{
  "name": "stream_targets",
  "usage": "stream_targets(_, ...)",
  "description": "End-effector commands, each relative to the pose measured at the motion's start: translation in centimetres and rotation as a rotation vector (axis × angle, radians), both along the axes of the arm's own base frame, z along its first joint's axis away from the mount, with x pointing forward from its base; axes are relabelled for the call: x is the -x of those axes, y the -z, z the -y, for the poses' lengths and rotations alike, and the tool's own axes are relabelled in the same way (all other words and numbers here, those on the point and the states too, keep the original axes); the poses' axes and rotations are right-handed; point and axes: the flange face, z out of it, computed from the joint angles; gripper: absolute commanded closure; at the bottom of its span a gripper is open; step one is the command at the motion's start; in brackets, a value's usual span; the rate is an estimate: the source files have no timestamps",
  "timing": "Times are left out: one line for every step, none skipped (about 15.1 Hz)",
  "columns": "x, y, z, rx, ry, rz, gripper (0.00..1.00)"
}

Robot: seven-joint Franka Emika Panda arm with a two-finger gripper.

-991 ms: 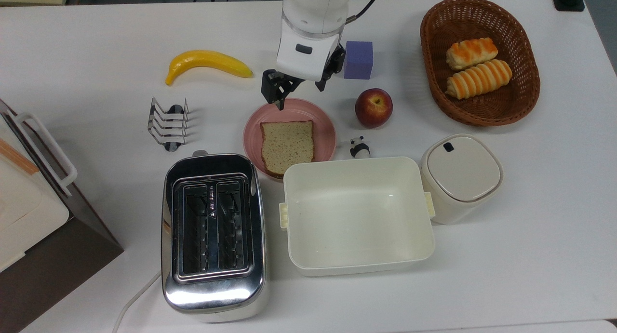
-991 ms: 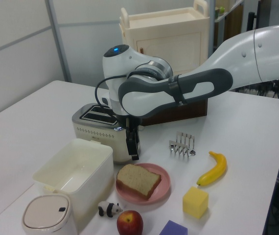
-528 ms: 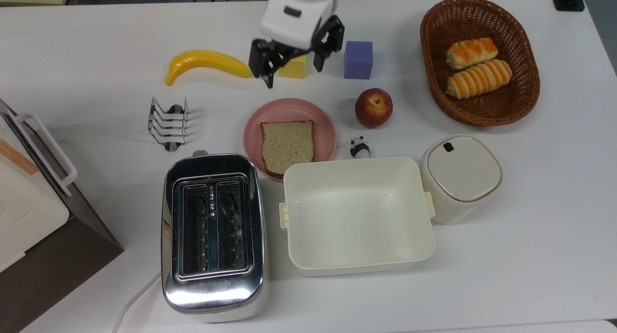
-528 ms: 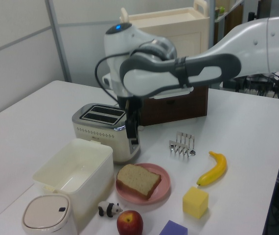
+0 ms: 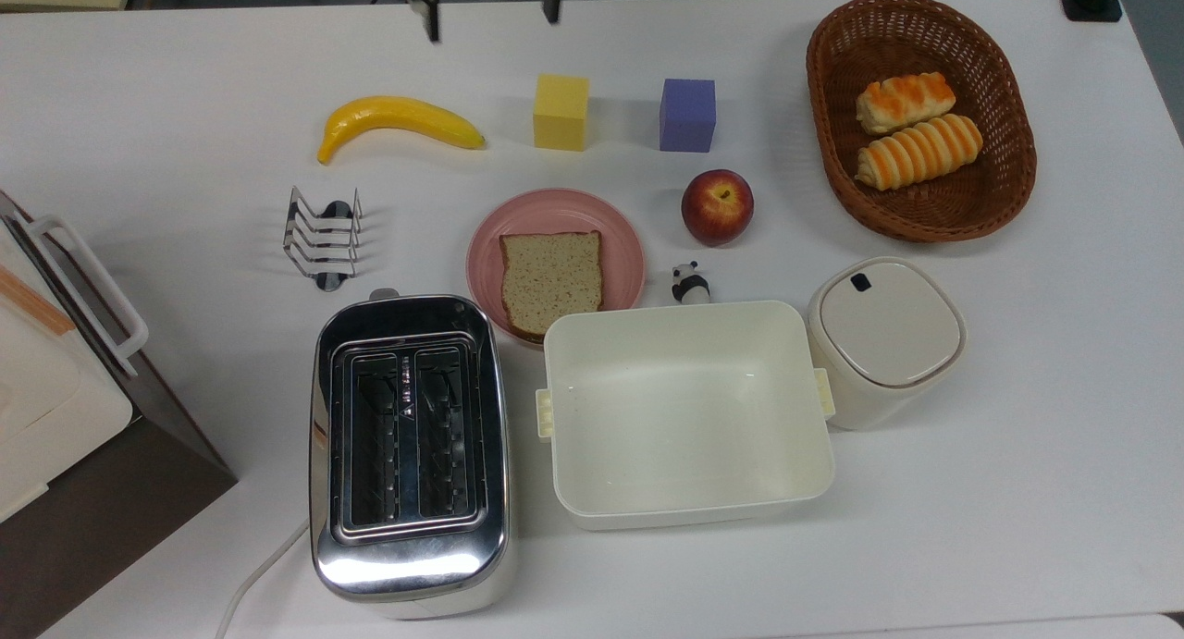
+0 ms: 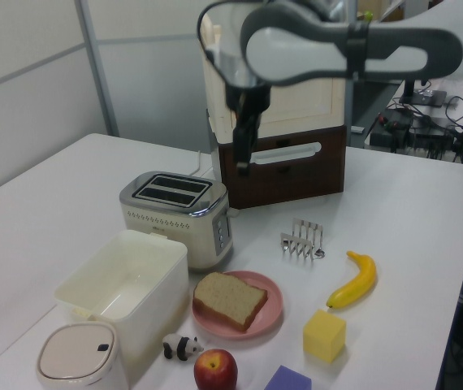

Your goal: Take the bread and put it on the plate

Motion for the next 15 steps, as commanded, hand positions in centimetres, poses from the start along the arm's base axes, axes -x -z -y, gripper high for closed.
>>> stream_targets(1.2, -3.2, 3.9, 0.014, 0.094, 0.010, 0.00)
stream_targets(1.3, -3.2, 5.0, 0.013, 0.117, 0.003, 0.00)
stream_targets(1.5, -3.3, 5.9, 0.013, 0.135, -0.006, 0.00)
stream_targets(1.8, -3.1, 7.3, 0.013, 0.159, -0.026, 0.00)
stream_targets(1.9, -3.2, 7.9, 0.012, 0.172, -0.028, 0.00)
stream_targets(2.0, -3.2, 8.0, 0.012, 0.175, -0.031, 0.00)
stream_targets(2.0, -3.1, 8.1, 0.013, 0.176, -0.034, 0.00)
stream_targets(2.2, -3.3, 8.2, 0.014, 0.177, -0.036, 0.00)
stream_targets(2.4, -3.5, 8.3, 0.015, 0.179, -0.034, 0.00)
stream_targets(2.4, -3.4, 8.4, 0.013, 0.181, -0.040, 0.00)
stream_targets(2.5, -3.3, 8.6, 0.013, 0.188, -0.048, 0.00)
stream_targets(2.6, -3.2, 8.7, 0.013, 0.191, -0.057, 0.00)
stream_targets(2.6, -3.2, 8.8, 0.011, 0.192, -0.060, 0.00)
stream_targets(2.6, -3.1, 8.8, 0.010, 0.195, -0.061, 0.00)
stream_targets(2.8, -3.2, 9.2, 0.006, 0.203, -0.066, 0.00)
